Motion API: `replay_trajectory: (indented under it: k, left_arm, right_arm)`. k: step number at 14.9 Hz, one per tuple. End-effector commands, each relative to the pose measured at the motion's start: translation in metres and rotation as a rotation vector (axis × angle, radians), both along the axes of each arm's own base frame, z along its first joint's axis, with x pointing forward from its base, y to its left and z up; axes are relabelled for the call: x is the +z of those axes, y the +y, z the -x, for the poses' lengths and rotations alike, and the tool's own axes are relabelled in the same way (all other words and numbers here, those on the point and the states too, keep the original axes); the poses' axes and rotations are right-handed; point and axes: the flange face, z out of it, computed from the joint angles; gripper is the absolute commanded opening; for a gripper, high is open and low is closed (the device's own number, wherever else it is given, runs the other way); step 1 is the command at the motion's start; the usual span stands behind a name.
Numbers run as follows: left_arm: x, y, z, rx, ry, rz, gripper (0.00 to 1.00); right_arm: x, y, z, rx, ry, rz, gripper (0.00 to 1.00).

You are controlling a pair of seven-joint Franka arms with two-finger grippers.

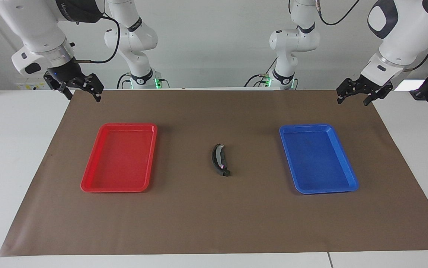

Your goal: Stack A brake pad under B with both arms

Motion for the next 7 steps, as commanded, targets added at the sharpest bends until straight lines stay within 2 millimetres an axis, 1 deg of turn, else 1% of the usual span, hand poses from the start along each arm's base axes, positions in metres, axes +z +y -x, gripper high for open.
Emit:
replay_trajectory:
  k: [1, 3, 7]
  left_arm:
    - [0.0035, 0.0021, -0.0005, -0.003, 0.004, 0.007, 0.99]
    - [0.0035, 0.0029, -0.0005, -0.002, 0.004, 0.007, 0.99]
    - [0.0035, 0.0021, -0.0005, -0.003, 0.004, 0.007, 0.99]
  right_arm:
    - [0.0031, 0.0045, 0.0018, 0.046, -0.016, 0.028, 1.00]
    - [0.0032, 0.0076, 0.0015, 0.053, -0.017, 0.031, 1.00]
    - [0.0031, 0.0071, 0.0017, 0.044, -0.016, 0.029, 1.00]
